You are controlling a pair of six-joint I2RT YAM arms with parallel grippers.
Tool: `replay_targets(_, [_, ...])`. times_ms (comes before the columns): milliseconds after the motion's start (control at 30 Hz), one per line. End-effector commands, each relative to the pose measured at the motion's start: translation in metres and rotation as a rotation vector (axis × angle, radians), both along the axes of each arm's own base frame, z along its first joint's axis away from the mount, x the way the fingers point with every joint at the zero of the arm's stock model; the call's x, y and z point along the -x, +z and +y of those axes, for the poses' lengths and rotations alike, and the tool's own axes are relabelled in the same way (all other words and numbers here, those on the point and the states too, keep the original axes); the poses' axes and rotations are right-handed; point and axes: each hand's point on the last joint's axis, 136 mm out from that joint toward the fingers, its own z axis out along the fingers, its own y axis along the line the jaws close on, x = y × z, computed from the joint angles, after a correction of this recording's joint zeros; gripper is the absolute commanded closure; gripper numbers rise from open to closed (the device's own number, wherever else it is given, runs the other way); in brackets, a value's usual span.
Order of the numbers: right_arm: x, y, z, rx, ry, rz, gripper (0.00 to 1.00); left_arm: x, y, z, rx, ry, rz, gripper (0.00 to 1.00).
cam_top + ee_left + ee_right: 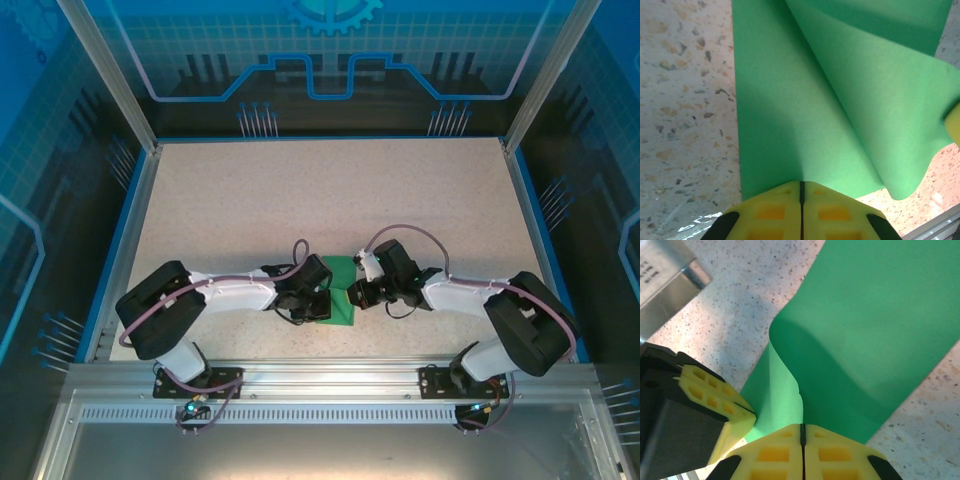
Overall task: Fold a paper plane with a square sheet of paper (pick it up from the middle)
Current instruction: Fold the triangle a second time at the center of the table.
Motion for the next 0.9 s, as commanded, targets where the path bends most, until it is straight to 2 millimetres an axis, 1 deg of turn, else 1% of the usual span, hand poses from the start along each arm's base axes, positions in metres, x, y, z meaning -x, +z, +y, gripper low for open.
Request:
replay_targets(0, [-0.004, 0.001, 0.000, -0.003, 0.031, -0.001, 0.93, -0.001, 0.000, -0.001, -0.028, -0.014, -0.007, 0.92])
replay_targets(233, [-0.012, 0.000, 0.002, 0.013, 0.059, -0.020, 0.93, 0.000, -0.003, 0.003, -0.054, -0.018, -0.005, 0.91])
replay_targets(467, [-0.018, -0.002, 0.003, 0.023, 0.081, -0.020, 0.92, -0.001, -0.002, 0.003, -0.061, -0.022, -0.009, 0.92])
replay_targets(767, [-0.020, -0.005, 0.001, 0.037, 0.079, -0.020, 0.92, -0.002, 0.000, 0.003, -0.063, -0.025, -0.013, 0.91])
replay_targets(867, [-0.017, -0.006, 0.001, 0.031, 0.079, -0.010, 0.91, -0.003, 0.003, 0.001, -0.054, -0.026, -0.019, 0.91])
